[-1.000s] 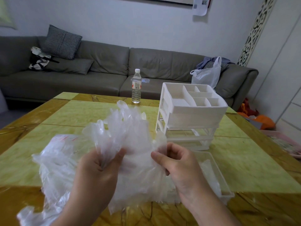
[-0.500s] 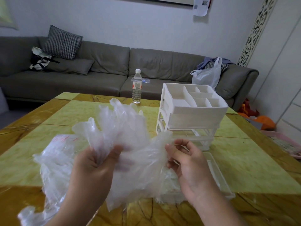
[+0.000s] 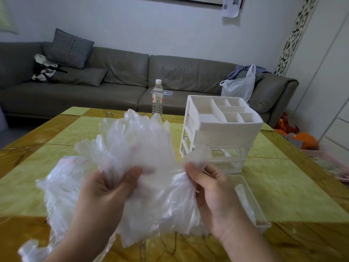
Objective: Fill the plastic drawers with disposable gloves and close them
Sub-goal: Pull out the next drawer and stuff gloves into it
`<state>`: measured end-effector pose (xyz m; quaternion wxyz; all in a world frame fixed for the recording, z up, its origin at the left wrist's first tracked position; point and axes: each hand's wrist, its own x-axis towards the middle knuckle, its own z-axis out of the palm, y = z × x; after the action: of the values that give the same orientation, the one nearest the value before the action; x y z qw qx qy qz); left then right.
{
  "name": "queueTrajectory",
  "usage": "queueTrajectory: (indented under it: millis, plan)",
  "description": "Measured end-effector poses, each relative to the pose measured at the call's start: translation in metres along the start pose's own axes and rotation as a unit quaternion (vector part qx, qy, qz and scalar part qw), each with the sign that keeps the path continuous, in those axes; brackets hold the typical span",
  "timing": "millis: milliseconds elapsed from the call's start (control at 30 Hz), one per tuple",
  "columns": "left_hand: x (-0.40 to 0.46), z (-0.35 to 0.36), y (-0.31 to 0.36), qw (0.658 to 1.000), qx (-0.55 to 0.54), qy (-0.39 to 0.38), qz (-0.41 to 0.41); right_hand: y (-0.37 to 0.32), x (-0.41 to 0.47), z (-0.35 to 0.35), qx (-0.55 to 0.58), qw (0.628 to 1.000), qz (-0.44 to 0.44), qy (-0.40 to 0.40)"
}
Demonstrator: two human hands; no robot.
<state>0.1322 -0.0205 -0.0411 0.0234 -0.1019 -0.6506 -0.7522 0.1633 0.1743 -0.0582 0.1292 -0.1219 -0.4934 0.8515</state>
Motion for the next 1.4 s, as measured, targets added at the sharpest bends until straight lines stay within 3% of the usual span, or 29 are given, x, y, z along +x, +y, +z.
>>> queueTrajectory:
  millis: [233, 400, 533, 767, 833, 967, 1067, 1300, 1400]
  plan:
    - [0.003, 0.000, -0.005, 0.999, -0.016, -0.003, -0.029, -0.003, -0.006, 0.001, -0.125, 0.986, -0.095, 0.060]
    - [0.002, 0.002, -0.010, 0.999, -0.007, 0.006, -0.032, -0.009, -0.009, 0.002, -0.110, 0.990, -0.070, 0.049]
    - [0.003, -0.001, -0.011, 0.999, -0.013, -0.005, -0.041, -0.006, -0.004, -0.002, -0.121, 0.985, -0.087, 0.088]
    - [0.007, -0.001, -0.007, 0.980, -0.129, -0.002, -0.153, 0.009, 0.003, -0.007, -0.183, 0.967, -0.148, 0.094]
    - [0.009, -0.001, -0.008, 0.982, -0.124, 0.010, -0.143, 0.005, 0.000, -0.006, -0.167, 0.975, -0.114, 0.097]
    - [0.010, 0.001, -0.012, 0.992, -0.074, 0.062, -0.085, -0.006, -0.011, 0.002, 0.025, 0.995, 0.093, -0.017]
    - [0.008, 0.003, -0.011, 0.997, -0.034, 0.059, -0.037, 0.006, -0.012, 0.008, 0.020, 0.990, 0.129, -0.059]
    - [0.009, 0.006, -0.009, 0.994, -0.071, 0.005, -0.080, 0.004, -0.008, 0.004, -0.056, 0.995, 0.068, 0.040]
    - [0.014, 0.006, -0.012, 0.992, -0.072, -0.006, -0.104, -0.031, 0.002, -0.018, -0.137, 0.983, -0.012, 0.120]
